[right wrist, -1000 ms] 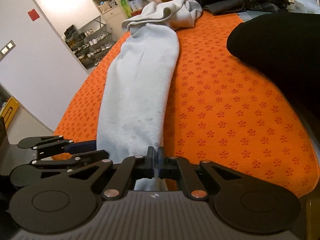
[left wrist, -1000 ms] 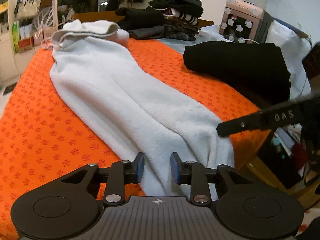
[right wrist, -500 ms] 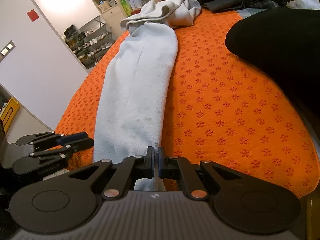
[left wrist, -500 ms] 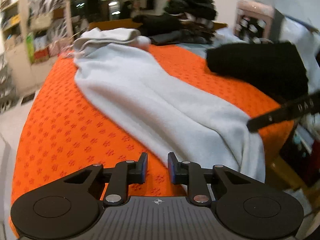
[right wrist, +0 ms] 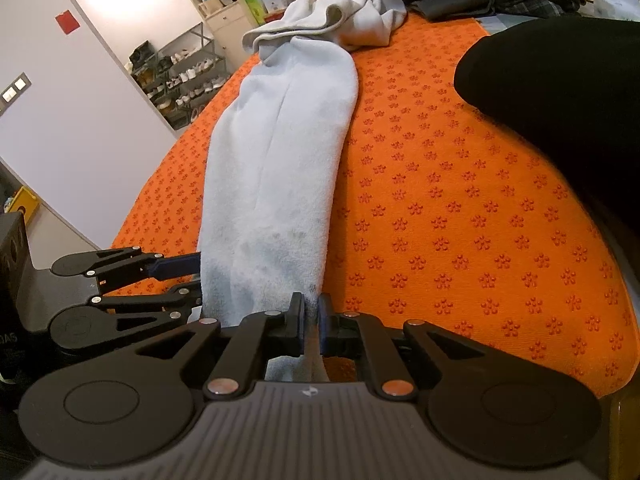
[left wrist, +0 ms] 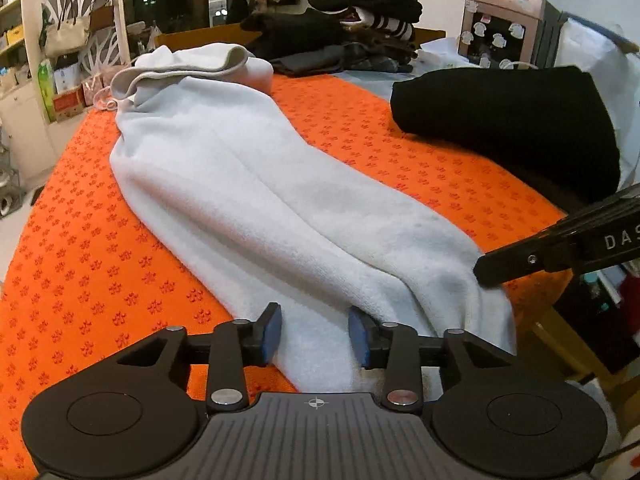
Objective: Fold clothes
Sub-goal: 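Hold the garment end with the right gripper while the left gripper grasps beside it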
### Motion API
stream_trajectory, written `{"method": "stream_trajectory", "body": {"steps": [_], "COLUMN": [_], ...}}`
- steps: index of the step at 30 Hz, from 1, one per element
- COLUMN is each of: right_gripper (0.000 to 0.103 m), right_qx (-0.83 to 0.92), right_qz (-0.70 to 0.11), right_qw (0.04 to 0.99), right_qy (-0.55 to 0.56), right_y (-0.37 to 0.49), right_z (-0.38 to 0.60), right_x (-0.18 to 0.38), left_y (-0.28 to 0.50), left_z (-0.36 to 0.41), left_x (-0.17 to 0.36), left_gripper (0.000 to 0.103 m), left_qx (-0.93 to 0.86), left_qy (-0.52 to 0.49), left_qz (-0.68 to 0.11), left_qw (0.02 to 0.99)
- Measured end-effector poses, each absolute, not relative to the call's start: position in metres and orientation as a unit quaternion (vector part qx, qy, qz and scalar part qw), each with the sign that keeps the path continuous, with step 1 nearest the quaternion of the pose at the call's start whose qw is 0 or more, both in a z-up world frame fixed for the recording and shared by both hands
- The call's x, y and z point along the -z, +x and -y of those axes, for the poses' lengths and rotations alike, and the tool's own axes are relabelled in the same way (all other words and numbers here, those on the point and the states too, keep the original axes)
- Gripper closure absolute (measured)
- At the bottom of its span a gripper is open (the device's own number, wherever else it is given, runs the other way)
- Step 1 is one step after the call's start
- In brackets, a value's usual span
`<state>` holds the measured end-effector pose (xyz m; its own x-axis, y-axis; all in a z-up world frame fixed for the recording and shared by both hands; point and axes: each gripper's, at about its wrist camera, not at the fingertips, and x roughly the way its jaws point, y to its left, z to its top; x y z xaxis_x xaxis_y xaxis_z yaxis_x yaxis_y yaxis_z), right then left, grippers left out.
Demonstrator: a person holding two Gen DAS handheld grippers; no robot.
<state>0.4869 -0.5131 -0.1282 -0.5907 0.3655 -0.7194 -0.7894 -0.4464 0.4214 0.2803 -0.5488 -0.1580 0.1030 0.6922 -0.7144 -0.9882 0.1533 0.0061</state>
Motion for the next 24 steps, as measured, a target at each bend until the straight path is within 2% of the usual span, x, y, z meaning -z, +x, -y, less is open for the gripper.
{"method": "stream_trajectory", "body": {"steps": [2, 3, 4, 7, 9, 11, 13, 20, 24], "right_gripper": [0.094, 0.094, 0.094, 0.094, 0.094, 0.093, 0.093, 0.093, 0.093], "right_qx": [-0.804, -0.804, -0.804, -0.804, -0.803, -0.802, -0.802, -0.799, -0.797], "right_qz": [-0.384, -0.384, -0.384, -0.384, -0.383, -0.383, -0.383, -0.387, -0.39], "right_qw": [0.359, 0.359, 0.359, 0.359, 0.36, 0.361, 0.362, 0.367, 0.37], "right_qy": [-0.276, -0.277, -0.278, -0.279, -0.28, -0.281, -0.281, -0.278, -0.277], "right_y": [0.486, 0.486, 0.485, 0.483, 0.482, 0.482, 0.482, 0.483, 0.482], "right_z": [0.513, 0.513, 0.513, 0.514, 0.514, 0.515, 0.515, 0.516, 0.516], "right_x": [0.128, 0.128, 0.128, 0.128, 0.128, 0.128, 0.128, 0.128, 0.129], "left_y": [0.284, 0.285, 0.282, 0.273, 0.277, 0.286, 0.294, 0.296, 0.301], "left_z": [0.547, 0.546, 0.544, 0.54, 0.543, 0.546, 0.551, 0.551, 0.555], "left_x": [0.159, 0.159, 0.16, 0.161, 0.159, 0.158, 0.159, 0.158, 0.158], "left_gripper": [0.043, 0.032, 0.03, 0.031, 0.037, 0.038, 0.046, 0.048, 0.055], "left_qx": [-0.619, -0.627, -0.631, -0.623, -0.619, -0.624, -0.623, -0.606, -0.599], "left_qy": [-0.246, -0.246, -0.253, -0.277, -0.256, -0.224, -0.194, -0.169, -0.145], "left_qz": [-0.304, -0.308, -0.306, -0.292, -0.302, -0.315, -0.326, -0.343, -0.357], "left_qw": [0.681, 0.672, 0.667, 0.671, 0.678, 0.68, 0.684, 0.698, 0.702]}}
